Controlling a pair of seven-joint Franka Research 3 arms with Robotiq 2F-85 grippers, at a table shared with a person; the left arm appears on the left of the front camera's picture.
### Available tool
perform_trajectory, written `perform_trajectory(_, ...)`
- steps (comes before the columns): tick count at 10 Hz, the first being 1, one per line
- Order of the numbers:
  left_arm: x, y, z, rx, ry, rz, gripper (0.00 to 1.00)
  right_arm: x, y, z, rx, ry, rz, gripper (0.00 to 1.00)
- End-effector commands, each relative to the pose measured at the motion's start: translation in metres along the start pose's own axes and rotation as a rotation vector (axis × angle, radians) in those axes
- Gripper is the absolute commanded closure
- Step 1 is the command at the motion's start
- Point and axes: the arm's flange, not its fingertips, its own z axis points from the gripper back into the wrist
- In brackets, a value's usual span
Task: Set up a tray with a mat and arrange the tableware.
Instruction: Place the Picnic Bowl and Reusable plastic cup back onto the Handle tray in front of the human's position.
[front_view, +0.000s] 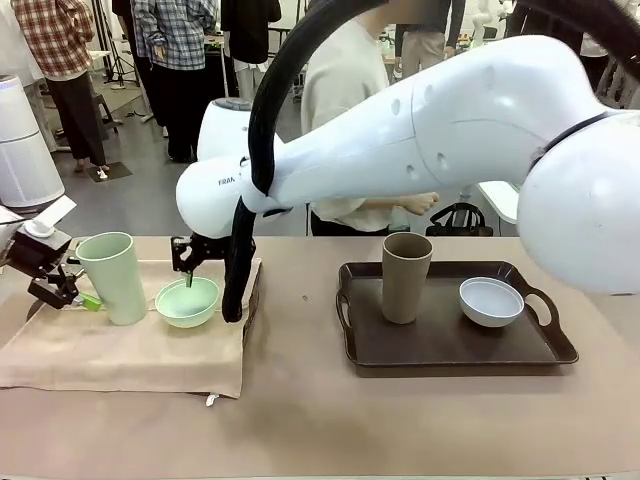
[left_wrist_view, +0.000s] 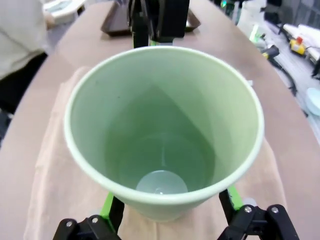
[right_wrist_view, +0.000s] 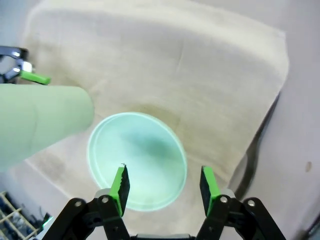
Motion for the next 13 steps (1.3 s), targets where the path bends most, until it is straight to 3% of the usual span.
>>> perform_trajectory(1, 0.011, -0.009, 0.014, -0.020, 0.066, 0.046, 0.00, -0.020, -0.009, 0.021, 0.051, -0.009, 0.035, 0.24)
perform_trajectory(4, 0.038, -0.035, 0.033, -0.055, 0.344, 0.180, 0.00, -0.039, -0.012, 0.057, 0.027, 0.021, 0.038, 0.24)
perform_trajectory(6, 0.066, -0.055, 0.044, 0.050, 0.484, 0.224, 0.00, -0.059, -0.015, 0.089, -0.028, 0.027, 0.023, 0.24)
perform_trajectory(9, 0.119, -0.094, 0.041, 0.165, 0.732, 0.441, 0.00, -0.092, -0.020, 0.134, -0.139, 0.100, -0.035, 0.24)
perform_trajectory(10, 0.139, -0.108, 0.033, 0.211, 0.831, 0.492, 0.00, -0.109, -0.029, 0.153, -0.178, 0.095, -0.059, 0.04)
perform_trajectory(11, 0.162, -0.112, 0.029, 0.238, 0.876, 0.536, 0.00, -0.121, -0.034, 0.170, -0.187, 0.106, -0.099, 0.04)
perform_trajectory(13, 0.209, -0.105, 0.015, 0.255, 0.853, 0.669, 0.00, -0.142, -0.048, 0.199, -0.228, 0.153, -0.175, 0.00)
